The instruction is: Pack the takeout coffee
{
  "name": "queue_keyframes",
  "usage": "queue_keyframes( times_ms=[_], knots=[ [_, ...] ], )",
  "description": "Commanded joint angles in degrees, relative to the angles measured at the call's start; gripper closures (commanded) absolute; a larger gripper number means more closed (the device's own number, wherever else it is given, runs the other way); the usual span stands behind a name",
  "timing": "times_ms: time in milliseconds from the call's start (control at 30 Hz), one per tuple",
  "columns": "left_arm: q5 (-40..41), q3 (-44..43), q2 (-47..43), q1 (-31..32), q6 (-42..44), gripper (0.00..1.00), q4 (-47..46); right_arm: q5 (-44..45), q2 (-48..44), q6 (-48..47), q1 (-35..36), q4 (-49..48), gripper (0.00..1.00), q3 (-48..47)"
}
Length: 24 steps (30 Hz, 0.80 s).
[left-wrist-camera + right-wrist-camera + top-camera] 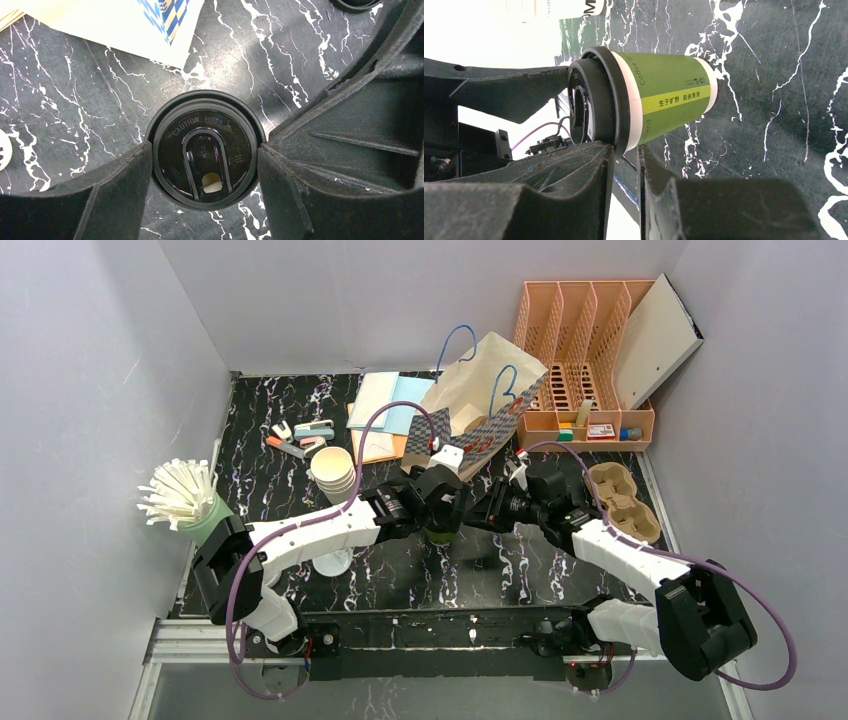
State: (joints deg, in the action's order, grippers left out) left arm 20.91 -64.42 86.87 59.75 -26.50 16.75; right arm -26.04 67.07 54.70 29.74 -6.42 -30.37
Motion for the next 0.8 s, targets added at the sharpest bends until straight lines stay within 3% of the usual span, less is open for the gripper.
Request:
queue_keyframes(
  times_ms=[0, 767],
  knots=[
    [-3.0, 1.8, 1.0, 0.3, -1.4, 0.61, 1.9, 5.1, 2.2, -1.1, 0.1, 9.6, 0.7, 0.4],
    [-2.0, 4.6, 3.2, 0.3, -0.8, 0.62, 2.9, 4.3, 8.8, -0.5, 0.2, 2.8, 0.75, 5.8]
  ],
)
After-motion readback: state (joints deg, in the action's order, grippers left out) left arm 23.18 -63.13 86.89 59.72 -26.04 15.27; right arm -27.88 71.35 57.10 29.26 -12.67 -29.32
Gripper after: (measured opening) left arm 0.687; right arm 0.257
